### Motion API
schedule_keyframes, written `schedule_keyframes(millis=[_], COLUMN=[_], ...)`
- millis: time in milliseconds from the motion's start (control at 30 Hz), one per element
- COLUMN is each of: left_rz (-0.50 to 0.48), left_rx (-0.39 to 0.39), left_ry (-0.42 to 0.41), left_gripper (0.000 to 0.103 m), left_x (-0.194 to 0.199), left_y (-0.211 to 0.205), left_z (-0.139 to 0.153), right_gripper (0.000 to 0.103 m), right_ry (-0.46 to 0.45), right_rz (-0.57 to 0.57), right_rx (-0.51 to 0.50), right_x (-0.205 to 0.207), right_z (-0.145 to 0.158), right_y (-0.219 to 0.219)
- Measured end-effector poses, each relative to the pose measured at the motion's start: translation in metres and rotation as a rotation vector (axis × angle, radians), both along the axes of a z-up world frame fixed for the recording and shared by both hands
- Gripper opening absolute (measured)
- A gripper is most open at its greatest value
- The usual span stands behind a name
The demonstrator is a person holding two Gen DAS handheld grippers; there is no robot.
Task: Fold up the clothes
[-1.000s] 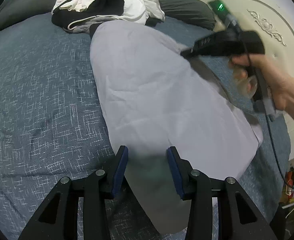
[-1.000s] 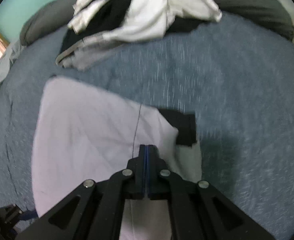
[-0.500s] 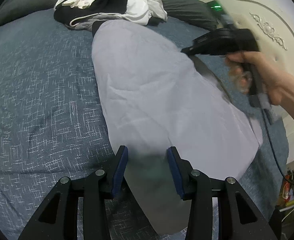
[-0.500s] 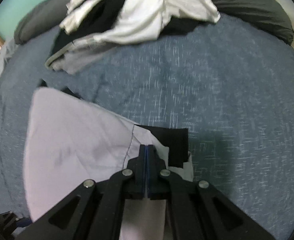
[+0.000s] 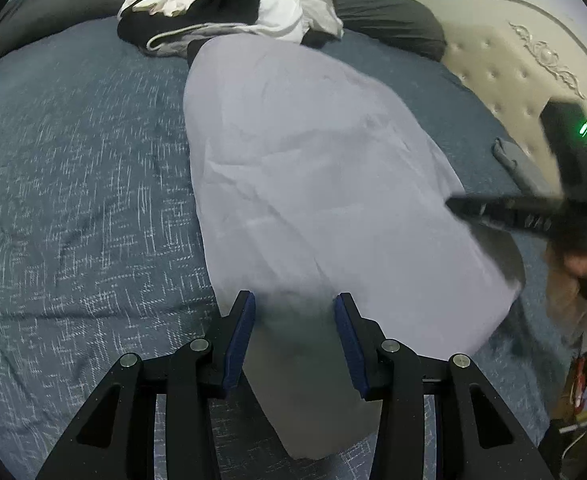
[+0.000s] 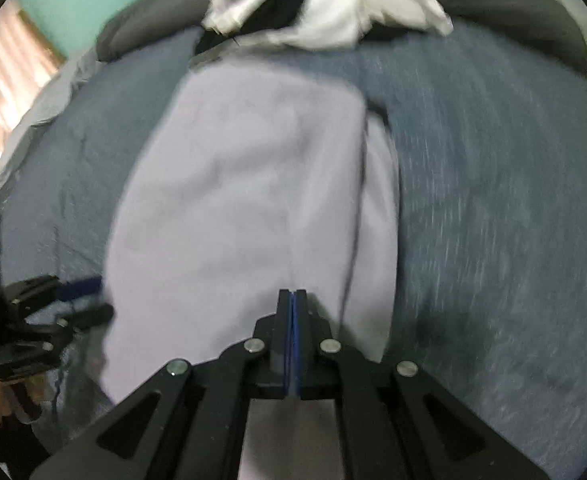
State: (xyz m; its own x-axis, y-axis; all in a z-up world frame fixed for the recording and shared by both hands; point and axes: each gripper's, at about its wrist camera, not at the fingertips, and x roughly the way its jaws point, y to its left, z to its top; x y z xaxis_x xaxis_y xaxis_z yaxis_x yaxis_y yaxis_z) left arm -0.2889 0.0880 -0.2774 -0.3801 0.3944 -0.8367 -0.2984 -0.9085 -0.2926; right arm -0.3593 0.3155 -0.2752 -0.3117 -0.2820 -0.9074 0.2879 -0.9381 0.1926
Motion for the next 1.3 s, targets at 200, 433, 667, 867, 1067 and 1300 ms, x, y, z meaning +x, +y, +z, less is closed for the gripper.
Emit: schedule_keyframes(millis=[200, 433, 667, 867, 1067, 1300], left_rz=[0.027, 0.047, 0.045, 0.045, 0.038, 0.034], left_rx=[0.086, 0.147, 0.158, 0.247, 0.302, 0.307], left_ry=[-0.058, -0.120, -0.178, -0.225, -0.231, -0.214], left_gripper=[0.048, 0.066, 0.074, 0.081, 0.084, 0.085], left_x=[0.009, 0.020, 0.031, 0.035, 0.032, 0.031], left_y=[-0.022, -0.038, -0.036, -0.031, -0.025, -0.022], left_z=[0.012, 0.016, 0.001, -0.021, -0.029, -0.029], right_gripper=[0.003, 0.062, 0.073, 0.077, 0.077, 0.078], right_ry=[0.030, -0.053, -0.147, -0.208, -0.237, -0.258], right_rz=[-0.047, -0.049, -0.030, 0.042, 0.035, 0.033], right_rx=[-0.118, -0.178, -0.251, -0.195, -0.194, -0.251], right_x=[0.006, 0.028, 0.041, 0.044, 0.033, 0.024], right_z=[0.028, 0.023, -0.002, -0.023, -0.035, -0.044], right_y=[0.030, 0.060, 0.062, 0.035, 0.025, 0.026])
